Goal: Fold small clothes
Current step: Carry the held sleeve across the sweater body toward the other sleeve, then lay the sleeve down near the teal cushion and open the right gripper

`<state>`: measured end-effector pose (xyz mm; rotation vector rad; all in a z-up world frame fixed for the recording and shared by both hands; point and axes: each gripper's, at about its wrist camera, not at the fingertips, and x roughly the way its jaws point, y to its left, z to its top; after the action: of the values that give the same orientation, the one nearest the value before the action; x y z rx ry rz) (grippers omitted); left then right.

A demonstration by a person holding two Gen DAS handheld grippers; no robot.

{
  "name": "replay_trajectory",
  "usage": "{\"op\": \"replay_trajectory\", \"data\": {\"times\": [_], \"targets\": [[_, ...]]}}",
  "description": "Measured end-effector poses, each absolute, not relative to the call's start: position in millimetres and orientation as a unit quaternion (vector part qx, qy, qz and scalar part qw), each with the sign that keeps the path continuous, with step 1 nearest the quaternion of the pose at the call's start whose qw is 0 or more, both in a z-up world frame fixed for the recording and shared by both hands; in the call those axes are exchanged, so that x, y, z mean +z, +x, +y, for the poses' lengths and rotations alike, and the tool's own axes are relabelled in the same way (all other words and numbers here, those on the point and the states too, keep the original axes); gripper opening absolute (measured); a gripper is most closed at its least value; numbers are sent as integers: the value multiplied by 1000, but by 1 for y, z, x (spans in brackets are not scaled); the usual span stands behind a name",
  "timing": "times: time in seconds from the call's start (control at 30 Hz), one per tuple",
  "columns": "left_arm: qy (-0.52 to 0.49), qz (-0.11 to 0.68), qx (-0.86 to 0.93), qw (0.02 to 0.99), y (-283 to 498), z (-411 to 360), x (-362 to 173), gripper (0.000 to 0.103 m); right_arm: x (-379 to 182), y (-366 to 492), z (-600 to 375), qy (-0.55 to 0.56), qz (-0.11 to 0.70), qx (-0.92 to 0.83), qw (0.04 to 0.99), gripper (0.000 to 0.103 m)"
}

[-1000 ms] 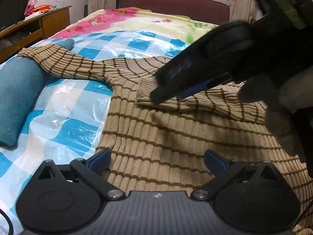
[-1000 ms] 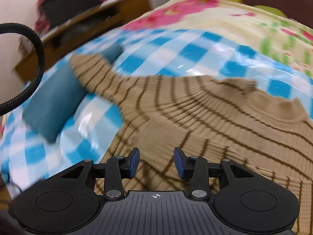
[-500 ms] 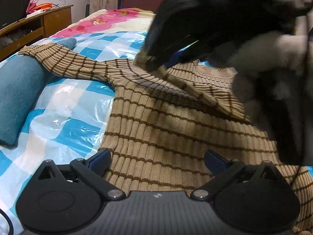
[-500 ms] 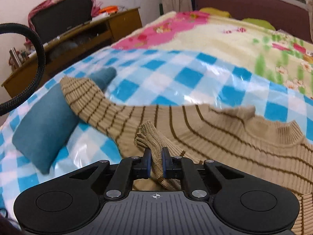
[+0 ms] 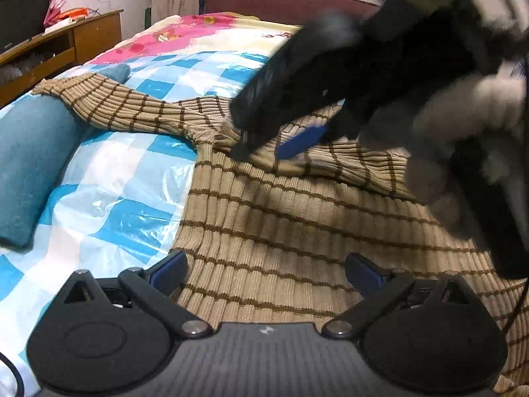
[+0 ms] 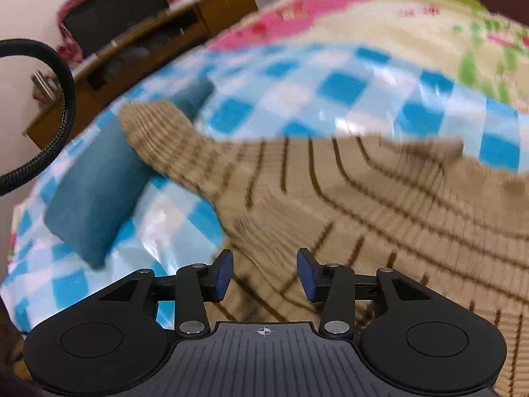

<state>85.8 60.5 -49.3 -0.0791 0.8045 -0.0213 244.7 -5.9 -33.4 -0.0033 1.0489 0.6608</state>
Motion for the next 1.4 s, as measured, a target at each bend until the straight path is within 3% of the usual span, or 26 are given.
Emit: {"op": "replay_trajectory", "data": {"times": [0.3, 0.47, 0.6, 0.93, 1.4], "targets": [[-26, 389, -8, 921, 86, 57, -50, 103, -22, 241, -22, 15, 473, 305, 827, 42], [-20, 389, -5, 921, 85, 55, -50, 103, -39, 245, -25, 1, 501, 277, 820, 42], [-27, 386, -6, 922, 85, 57, -48, 103, -17, 238, -13, -23, 479, 294, 827, 43], [-85, 366, 10, 927, 88, 87, -35, 103, 24, 251, 85, -110, 438, 376, 809, 42], [-160, 345, 61, 923, 93, 134, -39, 103, 29, 269, 219, -183, 388, 440, 789, 42]]}}
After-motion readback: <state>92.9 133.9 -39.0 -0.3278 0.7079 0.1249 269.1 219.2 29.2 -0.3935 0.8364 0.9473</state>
